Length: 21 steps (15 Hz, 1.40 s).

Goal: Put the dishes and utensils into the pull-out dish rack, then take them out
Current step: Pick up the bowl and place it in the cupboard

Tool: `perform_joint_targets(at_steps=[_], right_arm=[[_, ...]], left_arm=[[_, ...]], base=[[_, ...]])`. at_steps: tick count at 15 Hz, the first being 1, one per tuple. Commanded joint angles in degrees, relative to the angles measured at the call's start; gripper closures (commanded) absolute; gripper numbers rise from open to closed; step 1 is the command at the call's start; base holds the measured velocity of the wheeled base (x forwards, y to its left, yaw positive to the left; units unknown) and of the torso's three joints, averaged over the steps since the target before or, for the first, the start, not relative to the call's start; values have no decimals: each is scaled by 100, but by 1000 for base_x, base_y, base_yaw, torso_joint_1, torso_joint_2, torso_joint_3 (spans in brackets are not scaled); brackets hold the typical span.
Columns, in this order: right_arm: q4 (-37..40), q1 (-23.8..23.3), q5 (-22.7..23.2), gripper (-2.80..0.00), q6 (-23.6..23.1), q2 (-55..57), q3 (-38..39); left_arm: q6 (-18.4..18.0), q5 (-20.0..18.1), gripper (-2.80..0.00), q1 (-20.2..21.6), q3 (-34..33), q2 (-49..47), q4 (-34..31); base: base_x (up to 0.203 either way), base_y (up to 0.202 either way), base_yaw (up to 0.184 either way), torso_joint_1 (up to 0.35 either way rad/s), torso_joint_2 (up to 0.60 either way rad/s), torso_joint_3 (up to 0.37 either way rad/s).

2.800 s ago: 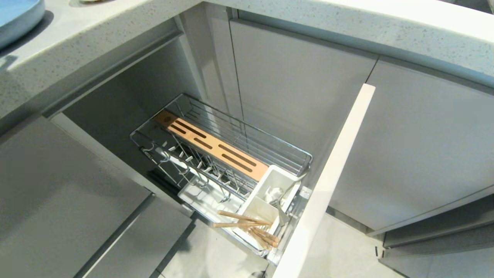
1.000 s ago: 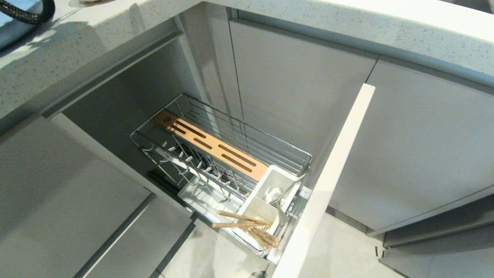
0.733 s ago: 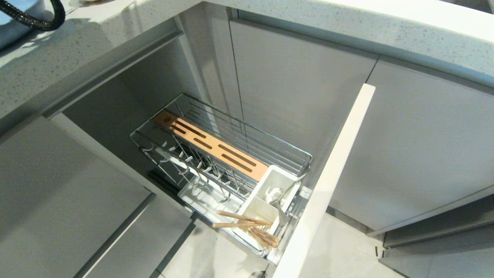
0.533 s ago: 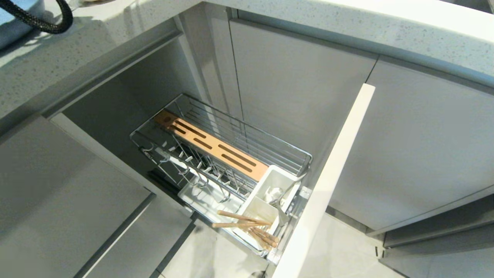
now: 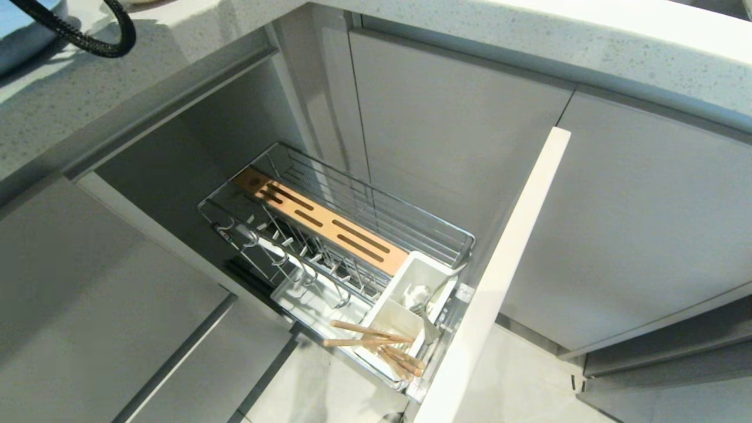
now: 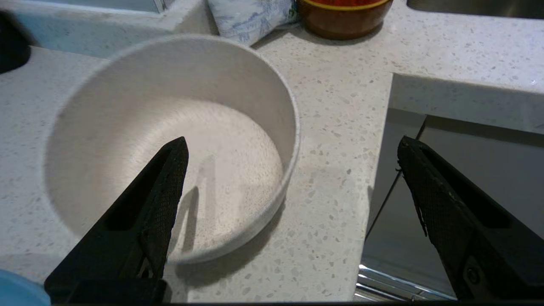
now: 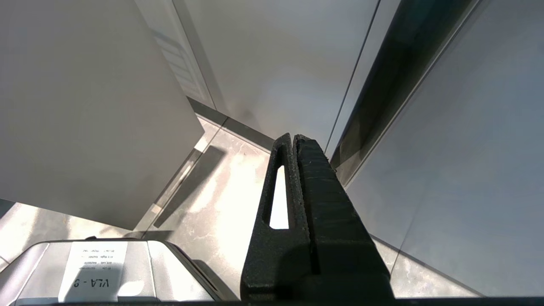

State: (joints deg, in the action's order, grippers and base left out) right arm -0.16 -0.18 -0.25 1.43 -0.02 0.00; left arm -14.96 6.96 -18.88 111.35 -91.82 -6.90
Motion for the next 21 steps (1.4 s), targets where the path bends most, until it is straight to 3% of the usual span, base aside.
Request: perform_joint_targets(at_steps=[1, 10, 11, 12, 21], right_arm=[[-2, 1, -1, 0, 4, -21, 9], [-2, 1, -1, 0, -3, -24, 9], [-2, 1, -1, 0, -3, -23, 9], [-2, 1, -1, 0, -3, -22, 9], [-2, 1, -1, 0, 6, -24, 9]], left_arm=[[8, 0, -280, -1, 1, -64, -22], [28, -2, -280, 51, -8, -143, -22], [28, -2, -228, 51, -6, -143, -15], [37, 7, 0, 51, -8, -143, -13], [63, 7, 0, 42, -8, -100, -23]], base=[[0, 0, 0, 0, 0, 0], [0, 0, 0, 0, 0, 0], [0, 0, 0, 0, 0, 0], [0, 0, 0, 0, 0, 0], [0, 0, 0, 0, 0, 0]])
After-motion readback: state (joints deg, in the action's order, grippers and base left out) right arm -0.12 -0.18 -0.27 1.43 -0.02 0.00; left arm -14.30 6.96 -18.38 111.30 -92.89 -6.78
